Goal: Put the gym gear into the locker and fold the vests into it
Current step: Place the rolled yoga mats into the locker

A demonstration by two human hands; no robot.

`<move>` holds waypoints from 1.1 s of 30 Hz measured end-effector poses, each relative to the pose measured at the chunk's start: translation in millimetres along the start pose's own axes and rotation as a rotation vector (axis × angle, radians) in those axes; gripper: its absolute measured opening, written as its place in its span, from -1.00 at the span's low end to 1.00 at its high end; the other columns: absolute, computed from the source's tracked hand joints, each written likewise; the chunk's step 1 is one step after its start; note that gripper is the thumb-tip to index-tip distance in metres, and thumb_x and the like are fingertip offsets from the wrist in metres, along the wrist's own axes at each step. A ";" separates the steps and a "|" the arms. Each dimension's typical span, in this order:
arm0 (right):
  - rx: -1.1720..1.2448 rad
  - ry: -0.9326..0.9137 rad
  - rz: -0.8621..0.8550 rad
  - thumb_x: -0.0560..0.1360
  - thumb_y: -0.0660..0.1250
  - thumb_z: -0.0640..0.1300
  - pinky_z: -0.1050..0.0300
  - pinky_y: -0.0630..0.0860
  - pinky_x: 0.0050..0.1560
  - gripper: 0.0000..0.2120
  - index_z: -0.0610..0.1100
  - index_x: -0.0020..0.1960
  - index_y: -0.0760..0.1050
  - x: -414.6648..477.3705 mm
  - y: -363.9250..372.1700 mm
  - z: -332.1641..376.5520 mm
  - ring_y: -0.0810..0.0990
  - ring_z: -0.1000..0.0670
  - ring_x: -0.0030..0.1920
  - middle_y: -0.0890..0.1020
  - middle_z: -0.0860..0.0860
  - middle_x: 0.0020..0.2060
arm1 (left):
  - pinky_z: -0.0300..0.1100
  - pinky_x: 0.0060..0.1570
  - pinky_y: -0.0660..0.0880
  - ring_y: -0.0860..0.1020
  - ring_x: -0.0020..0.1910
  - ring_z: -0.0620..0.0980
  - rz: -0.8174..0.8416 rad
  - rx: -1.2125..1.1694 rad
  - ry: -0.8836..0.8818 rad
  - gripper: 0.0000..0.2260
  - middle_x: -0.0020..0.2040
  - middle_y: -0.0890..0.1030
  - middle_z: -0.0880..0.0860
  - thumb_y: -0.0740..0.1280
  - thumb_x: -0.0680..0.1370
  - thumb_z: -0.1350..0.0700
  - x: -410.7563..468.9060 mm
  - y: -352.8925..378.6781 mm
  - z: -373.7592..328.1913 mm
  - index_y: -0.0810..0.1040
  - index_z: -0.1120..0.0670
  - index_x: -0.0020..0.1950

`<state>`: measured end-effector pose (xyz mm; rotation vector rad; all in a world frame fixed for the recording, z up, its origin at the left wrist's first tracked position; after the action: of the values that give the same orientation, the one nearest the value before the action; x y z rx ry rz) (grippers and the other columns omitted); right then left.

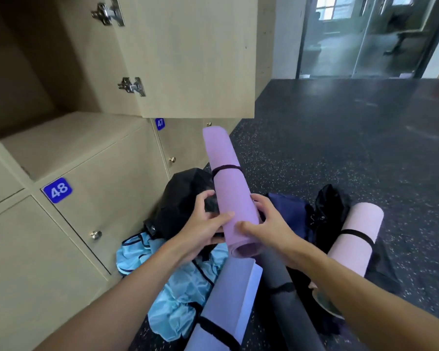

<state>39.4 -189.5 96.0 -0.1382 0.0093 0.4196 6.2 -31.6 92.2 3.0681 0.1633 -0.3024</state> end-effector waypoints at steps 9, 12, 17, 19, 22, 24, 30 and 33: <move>-0.032 -0.216 0.217 0.28 0.53 0.07 0.21 0.61 0.01 -0.17 0.14 0.49 0.28 -22.8 26.7 118.1 0.62 0.17 0.08 0.52 0.16 0.28 | 0.00 0.01 0.63 0.63 0.17 0.00 -0.221 -0.078 0.320 -0.25 0.31 0.56 -0.06 0.50 0.46 0.08 -40.5 -35.7 -109.2 0.19 -0.32 0.51; -0.067 -0.255 0.298 0.29 0.55 0.08 0.19 0.61 0.04 -0.13 0.10 0.50 0.23 -15.0 51.9 137.6 0.60 0.16 0.15 0.49 0.16 0.29 | 0.07 0.15 0.59 0.60 0.23 0.01 -0.339 -0.105 0.378 -0.25 0.38 0.51 -0.09 0.51 0.33 -0.05 -40.6 -66.0 -124.1 0.25 -0.40 0.42; -0.107 -0.275 0.318 0.41 0.54 -0.16 0.36 0.53 -0.04 -0.34 0.16 0.35 0.27 30.8 98.5 145.4 0.59 0.25 0.01 0.53 0.15 0.12 | 0.02 0.09 0.63 0.57 0.26 0.02 -0.435 -0.121 0.407 -0.28 0.40 0.47 -0.02 0.49 0.47 0.00 -19.4 -131.8 -138.5 0.16 -0.41 0.44; -0.080 -0.291 0.306 0.42 0.51 -0.24 0.36 0.52 -0.09 -0.42 0.19 0.25 0.33 58.9 118.5 148.9 0.60 0.25 -0.05 0.57 0.11 0.09 | 0.04 0.04 0.64 0.57 0.25 0.05 -0.430 -0.119 0.400 -0.25 0.39 0.47 0.03 0.47 0.51 0.01 -7.5 -158.7 -143.2 0.08 -0.38 0.49; -0.040 -0.333 0.290 0.38 0.51 -0.24 0.33 0.55 -0.03 -0.45 0.14 0.23 0.38 102.3 152.5 158.6 0.61 0.21 0.02 0.55 0.00 0.18 | 0.08 0.06 0.63 0.55 0.30 0.06 -0.425 -0.103 0.411 -0.17 0.48 0.38 -0.02 0.47 0.47 -0.05 10.8 -199.2 -157.1 -0.01 -0.38 0.52; -0.048 -0.349 0.266 0.28 0.51 -0.05 0.20 0.58 0.10 -0.34 0.14 0.32 0.36 132.2 171.9 163.2 0.58 0.14 0.15 0.44 -0.01 0.30 | 0.07 0.07 0.63 0.55 0.30 0.05 -0.429 -0.111 0.435 -0.18 0.50 0.34 -0.03 0.45 0.52 -0.01 23.8 -223.7 -167.9 -0.05 -0.34 0.55; -0.094 -0.380 0.254 0.30 0.54 0.00 0.36 0.51 -0.08 -0.32 0.16 0.34 0.34 210.2 219.8 176.3 0.52 0.13 0.18 0.41 0.04 0.29 | 0.01 0.16 0.60 0.57 0.25 -0.03 -0.529 -0.046 0.432 -0.23 0.44 0.40 0.01 0.40 0.57 -0.02 66.2 -282.8 -184.5 -0.04 -0.26 0.58; -0.098 -0.381 0.211 0.19 0.49 0.06 0.08 0.62 0.04 -0.26 0.17 0.34 0.34 243.2 230.6 175.6 0.56 0.03 0.19 0.44 0.06 0.26 | -0.11 0.16 0.57 0.55 0.22 -0.15 -0.588 0.059 0.440 -0.23 0.41 0.37 -0.05 0.38 0.58 -0.02 85.8 -301.6 -186.0 -0.06 -0.15 0.61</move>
<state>164.3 141.4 230.4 -0.1530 -0.3748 0.6524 92.3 288.3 244.3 3.0149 1.0911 0.3641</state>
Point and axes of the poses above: each hand's wrist, its own x-axis towards the middle knuckle, its own y-axis out of the palm, z = x × y, the point moved 5 cm from there along x, towards the middle knuckle
